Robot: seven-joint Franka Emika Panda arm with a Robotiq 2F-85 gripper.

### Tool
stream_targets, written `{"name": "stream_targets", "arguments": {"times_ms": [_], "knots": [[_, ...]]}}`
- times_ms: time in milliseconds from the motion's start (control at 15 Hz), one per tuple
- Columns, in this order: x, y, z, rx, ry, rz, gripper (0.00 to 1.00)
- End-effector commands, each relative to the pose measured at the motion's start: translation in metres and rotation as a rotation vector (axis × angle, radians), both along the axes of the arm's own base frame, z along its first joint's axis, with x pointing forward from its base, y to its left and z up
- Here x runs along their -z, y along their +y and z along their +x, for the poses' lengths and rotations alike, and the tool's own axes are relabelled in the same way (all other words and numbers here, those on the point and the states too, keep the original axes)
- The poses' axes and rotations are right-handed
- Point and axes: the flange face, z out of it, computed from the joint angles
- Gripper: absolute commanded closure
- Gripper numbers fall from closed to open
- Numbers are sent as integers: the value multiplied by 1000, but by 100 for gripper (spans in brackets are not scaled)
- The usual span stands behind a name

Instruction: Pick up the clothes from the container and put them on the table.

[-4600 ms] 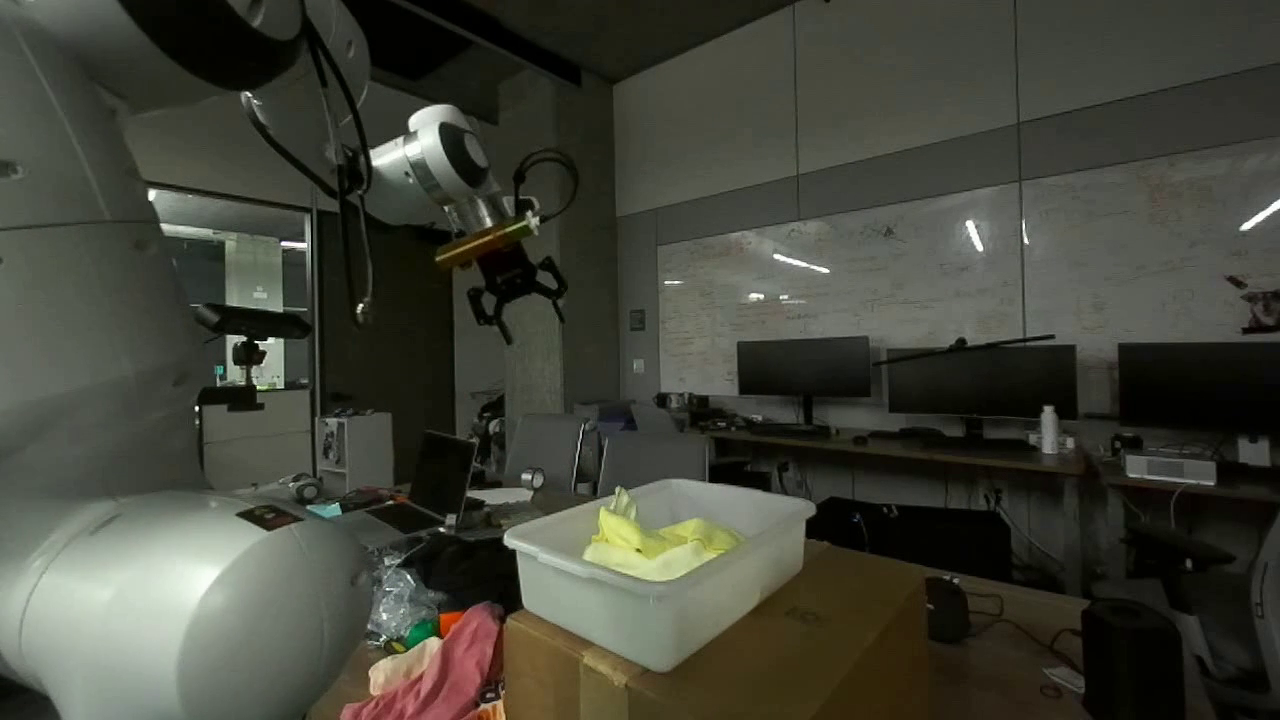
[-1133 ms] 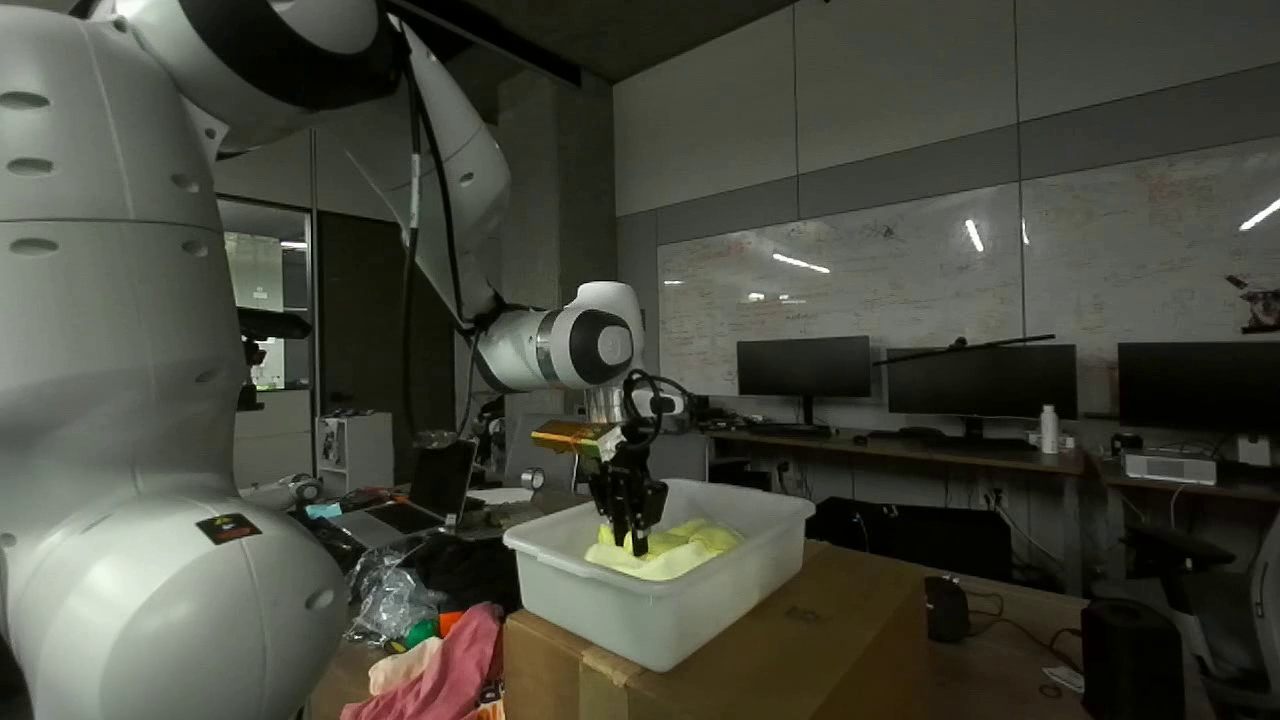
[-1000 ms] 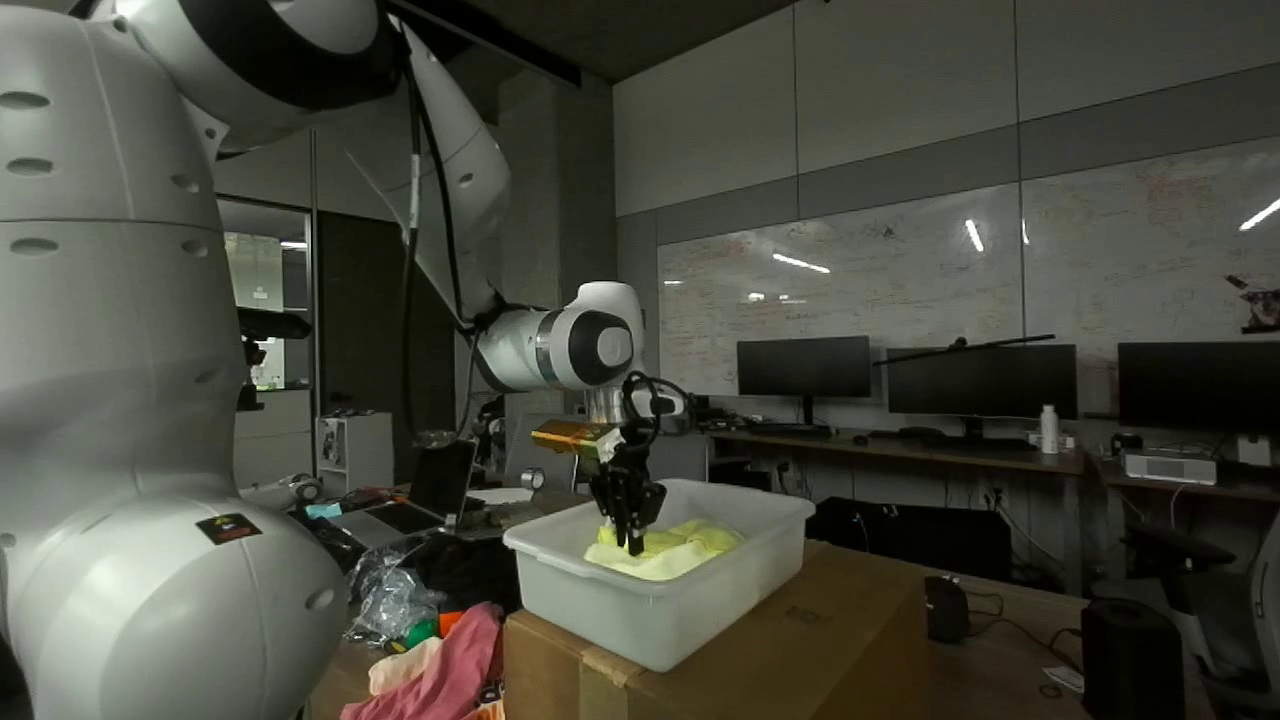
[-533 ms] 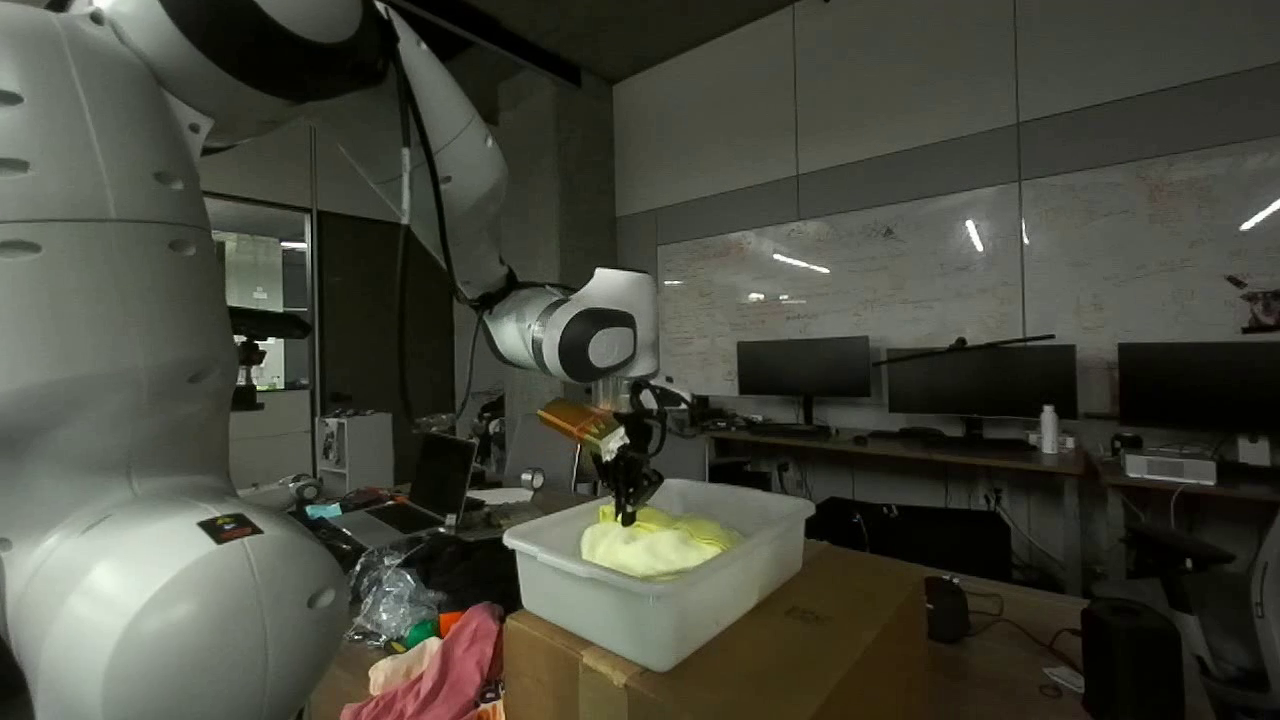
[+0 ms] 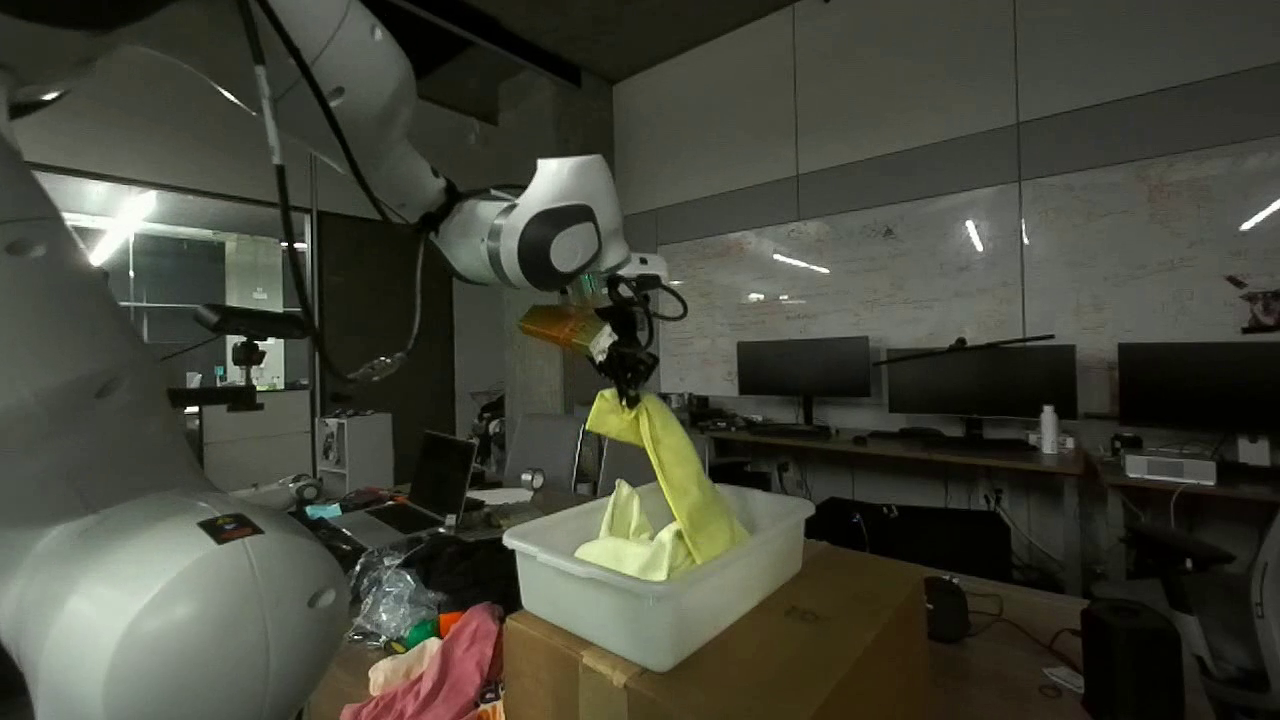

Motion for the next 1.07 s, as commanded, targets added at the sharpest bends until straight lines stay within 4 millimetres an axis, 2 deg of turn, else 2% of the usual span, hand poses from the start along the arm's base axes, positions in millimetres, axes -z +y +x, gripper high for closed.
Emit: {"name": "stream_targets", "arguments": {"times_ms": [0, 333, 533, 733, 1000], "knots": [[-59, 17, -28, -42, -165, -49, 95], [-119, 60, -54, -124, -310, -123, 95], [-142, 100, -64, -205, -372, -195, 95], [-153, 148, -70, -316, -396, -262, 95], [-145, 223, -77, -491, -388, -361, 95]]}}
